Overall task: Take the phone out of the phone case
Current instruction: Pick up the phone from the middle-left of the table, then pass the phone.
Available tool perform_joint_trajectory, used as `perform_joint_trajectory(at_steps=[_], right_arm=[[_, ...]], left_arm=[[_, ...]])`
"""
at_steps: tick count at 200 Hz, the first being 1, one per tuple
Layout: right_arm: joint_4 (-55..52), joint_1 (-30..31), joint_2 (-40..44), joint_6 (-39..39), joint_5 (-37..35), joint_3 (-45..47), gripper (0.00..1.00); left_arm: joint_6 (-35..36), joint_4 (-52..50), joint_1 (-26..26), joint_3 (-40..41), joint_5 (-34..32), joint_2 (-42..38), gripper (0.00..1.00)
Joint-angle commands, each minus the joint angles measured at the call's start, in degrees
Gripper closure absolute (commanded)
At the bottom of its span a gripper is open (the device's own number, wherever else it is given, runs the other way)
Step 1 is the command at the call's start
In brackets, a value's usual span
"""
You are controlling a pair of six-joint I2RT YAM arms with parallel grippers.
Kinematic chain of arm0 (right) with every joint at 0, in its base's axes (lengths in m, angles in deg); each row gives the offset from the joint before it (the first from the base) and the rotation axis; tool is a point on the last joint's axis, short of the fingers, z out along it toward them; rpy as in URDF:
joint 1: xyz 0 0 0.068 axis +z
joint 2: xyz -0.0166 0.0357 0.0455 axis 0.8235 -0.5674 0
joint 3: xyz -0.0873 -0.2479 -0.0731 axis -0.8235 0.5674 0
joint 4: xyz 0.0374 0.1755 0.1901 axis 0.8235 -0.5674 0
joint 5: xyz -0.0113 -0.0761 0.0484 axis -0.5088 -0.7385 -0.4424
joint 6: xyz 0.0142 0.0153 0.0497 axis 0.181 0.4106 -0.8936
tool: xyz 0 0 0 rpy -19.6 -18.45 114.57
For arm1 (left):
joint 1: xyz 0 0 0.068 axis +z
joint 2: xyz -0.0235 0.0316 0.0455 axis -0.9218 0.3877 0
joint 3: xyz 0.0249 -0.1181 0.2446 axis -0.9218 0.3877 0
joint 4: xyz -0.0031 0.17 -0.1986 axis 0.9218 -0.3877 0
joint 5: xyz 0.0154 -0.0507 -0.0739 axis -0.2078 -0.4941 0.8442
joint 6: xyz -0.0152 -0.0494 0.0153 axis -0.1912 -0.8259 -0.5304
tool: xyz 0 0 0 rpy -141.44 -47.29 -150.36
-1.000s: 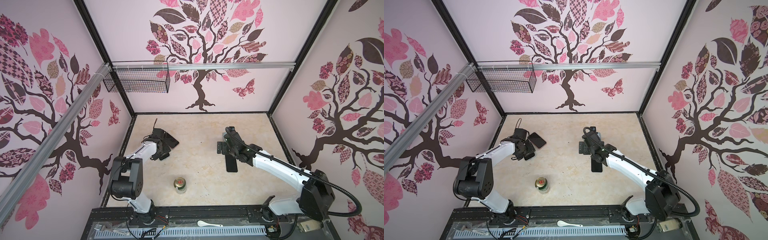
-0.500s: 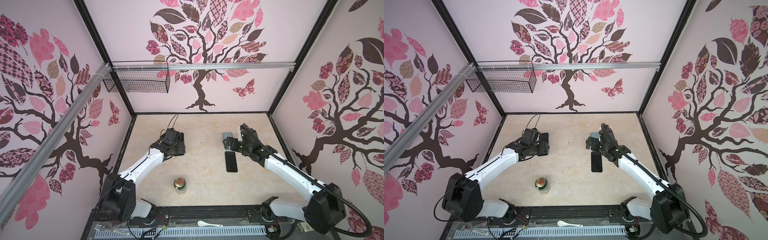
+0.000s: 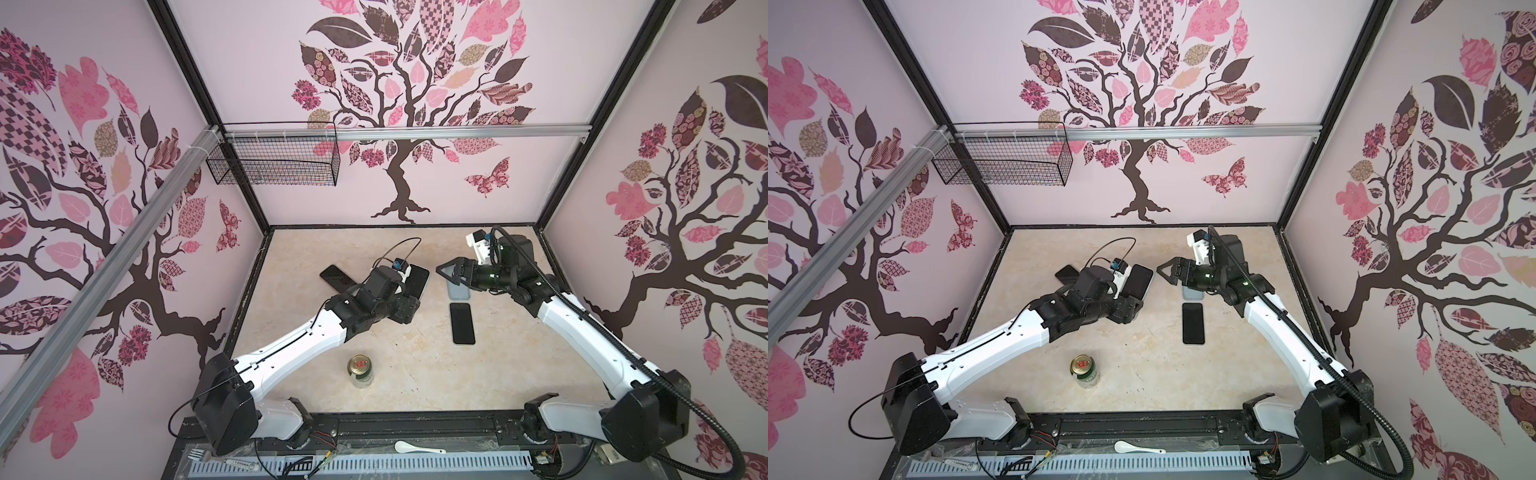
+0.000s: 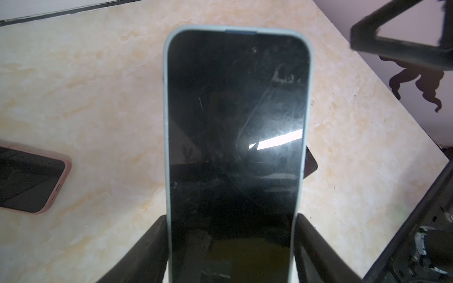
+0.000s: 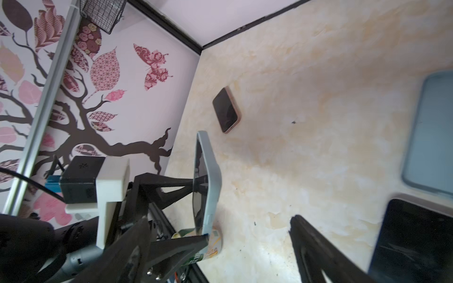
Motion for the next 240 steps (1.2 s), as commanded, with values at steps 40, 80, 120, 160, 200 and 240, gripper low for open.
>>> perform_joint_trajectory(at_steps=[40, 80, 120, 160, 200, 240], right_arm=[[-8.47, 0.12, -5.83, 5.72, 7.06, -3.12, 0.26], [-7.96, 0.21, -7.58, 5.34, 11.12, -4.59, 0.39], [-9.64, 0.68, -8.73, 6.13, 12.65, -6.06, 0.51], [-15.06, 0.76, -10.4, 9.65, 13.23, -8.38, 0.61], [-17.0, 0.78, -10.87, 10.84, 14.49, -9.7, 0.68], [-17.32, 0.79, -11.3, 11.05, 14.92, -10.24, 0.79]], left_arm=[[4.5, 3.48, -1.0, -3.64, 4.05, 0.25, 0.5], [6.62, 2.42, -2.39, -3.76, 5.47, 0.35, 0.52], [8.34, 1.31, -4.07, -3.7, 5.07, 0.62, 0.55], [10.33, 0.29, -5.62, -4.36, 3.1, 1.22, 0.57], [11.57, -0.08, -6.1, -4.37, 3.69, 1.04, 0.6], [11.99, -0.35, -6.41, -4.02, 4.42, 0.35, 0.61]])
